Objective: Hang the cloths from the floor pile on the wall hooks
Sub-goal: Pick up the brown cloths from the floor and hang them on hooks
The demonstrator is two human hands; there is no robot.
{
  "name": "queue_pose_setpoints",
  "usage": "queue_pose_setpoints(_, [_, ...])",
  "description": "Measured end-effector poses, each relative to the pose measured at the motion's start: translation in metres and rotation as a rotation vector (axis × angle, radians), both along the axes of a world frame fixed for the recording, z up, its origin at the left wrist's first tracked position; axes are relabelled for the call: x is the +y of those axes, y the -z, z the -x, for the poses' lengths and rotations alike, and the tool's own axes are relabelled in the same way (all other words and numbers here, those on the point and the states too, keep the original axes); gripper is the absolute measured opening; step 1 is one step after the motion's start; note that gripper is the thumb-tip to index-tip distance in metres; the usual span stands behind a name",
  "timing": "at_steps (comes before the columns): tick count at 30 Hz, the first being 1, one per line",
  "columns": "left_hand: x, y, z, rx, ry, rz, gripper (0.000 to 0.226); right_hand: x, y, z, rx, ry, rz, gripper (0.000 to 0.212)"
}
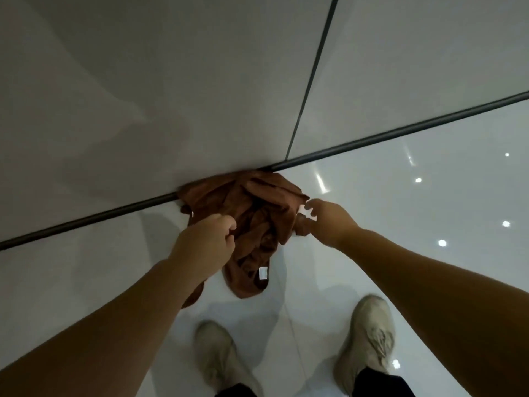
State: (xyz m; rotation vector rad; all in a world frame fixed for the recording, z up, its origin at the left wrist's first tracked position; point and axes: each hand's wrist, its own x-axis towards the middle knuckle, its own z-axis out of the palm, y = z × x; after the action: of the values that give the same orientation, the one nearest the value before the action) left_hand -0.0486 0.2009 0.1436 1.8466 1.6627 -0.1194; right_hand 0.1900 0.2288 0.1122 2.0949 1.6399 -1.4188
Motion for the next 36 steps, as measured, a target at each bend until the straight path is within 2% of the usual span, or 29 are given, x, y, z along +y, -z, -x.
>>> queue_pose_setpoints(3, [0.0,0.062,0.002,0.006,0.004,0.011,0.025,0.008,0.081,0.025,-0.028,-0.083,-0.056,0.049])
queue_pose_setpoints(6, [-0.001,0.093,0.006,0.022,0.023,0.02,0.027,0.014,0.124,0.042,-0.089,-0.117,-0.13,0.051])
queue_pose_setpoints(9, [0.0,0.096,0.008,0.011,0.016,0.001,0.027,0.019,0.126,0.041,-0.1,-0.073,-0.182,0.036])
queue_pose_setpoints(12, [0.003,0.073,0.008,0.001,-0.004,-0.021,0.026,0.02,0.09,0.031,-0.074,-0.121,-0.221,0.034])
queue_pose_setpoints(17, [0.016,-0.027,0.002,-0.037,-0.052,-0.054,0.024,0.037,-0.041,0.005,0.014,-0.248,-0.304,0.027])
queue_pose_setpoints(21, [0.029,-0.143,-0.011,-0.143,-0.079,-0.148,0.02,0.039,-0.182,-0.003,0.125,-0.353,-0.526,0.031])
queue_pose_setpoints(23, [0.037,-0.21,-0.019,-0.157,-0.094,-0.114,0.023,0.036,-0.249,-0.005,0.168,-0.401,-0.555,0.032])
queue_pose_setpoints(25, [0.043,-0.274,-0.027,-0.162,-0.106,-0.09,0.033,0.035,-0.32,-0.002,0.216,-0.406,-0.582,0.031])
queue_pose_setpoints(27, [0.045,-0.336,-0.034,-0.163,-0.107,-0.15,0.046,0.035,-0.39,-0.001,0.258,-0.358,-0.629,0.024])
queue_pose_setpoints(30, [0.043,-0.417,-0.038,-0.177,-0.118,-0.249,0.065,0.036,-0.488,-0.004,0.296,-0.362,-0.724,0.025])
queue_pose_setpoints(33, [0.039,-0.486,-0.041,-0.371,-0.136,-0.249,0.071,0.033,-0.576,-0.013,0.307,-0.328,-0.809,0.022])
queue_pose_setpoints(36, [0.032,-0.557,-0.047,-0.506,-0.071,-0.295,0.059,0.027,-0.648,-0.025,0.229,-0.338,-0.876,0.02])
